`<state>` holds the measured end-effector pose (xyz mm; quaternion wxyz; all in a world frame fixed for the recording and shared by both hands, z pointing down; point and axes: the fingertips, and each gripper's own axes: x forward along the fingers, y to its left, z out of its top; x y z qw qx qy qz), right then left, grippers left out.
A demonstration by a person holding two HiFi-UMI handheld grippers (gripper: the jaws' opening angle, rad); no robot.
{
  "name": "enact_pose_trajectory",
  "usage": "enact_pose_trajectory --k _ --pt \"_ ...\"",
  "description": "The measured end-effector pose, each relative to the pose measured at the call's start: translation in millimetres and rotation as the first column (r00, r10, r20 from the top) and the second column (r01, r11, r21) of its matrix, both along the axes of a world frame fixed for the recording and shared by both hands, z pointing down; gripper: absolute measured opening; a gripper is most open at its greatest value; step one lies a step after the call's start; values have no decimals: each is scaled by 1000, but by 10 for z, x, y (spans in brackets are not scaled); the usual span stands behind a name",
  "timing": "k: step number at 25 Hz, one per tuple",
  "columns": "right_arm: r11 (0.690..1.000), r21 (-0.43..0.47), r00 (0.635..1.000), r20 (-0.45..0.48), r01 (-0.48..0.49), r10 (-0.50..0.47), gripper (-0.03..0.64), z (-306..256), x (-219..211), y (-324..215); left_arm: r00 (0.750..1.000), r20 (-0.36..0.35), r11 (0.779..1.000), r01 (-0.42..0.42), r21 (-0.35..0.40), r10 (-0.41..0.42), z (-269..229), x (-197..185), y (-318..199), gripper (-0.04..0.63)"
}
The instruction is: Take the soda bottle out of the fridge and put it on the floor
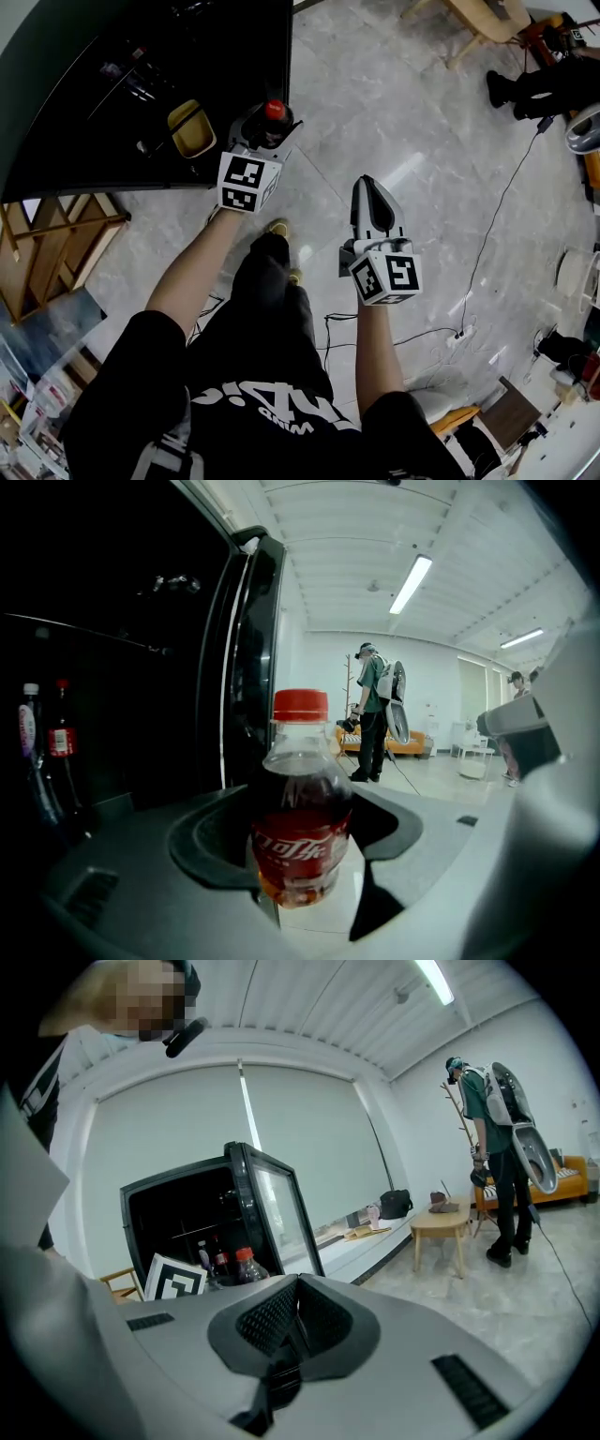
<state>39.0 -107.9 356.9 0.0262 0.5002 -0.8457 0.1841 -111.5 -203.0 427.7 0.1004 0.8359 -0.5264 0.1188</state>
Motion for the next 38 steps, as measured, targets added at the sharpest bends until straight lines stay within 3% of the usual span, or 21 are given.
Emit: enact_pose_trajectory --k 18,38 --pt "994 0 994 9 -106 106 21 630 546 -110 993 -17 993 -118 6 118 522 711 -197 306" --pt "991 11 991 8 -136 136 21 2958 844 -249 984 -19 984 -176 7 176 2661 936 -215 306"
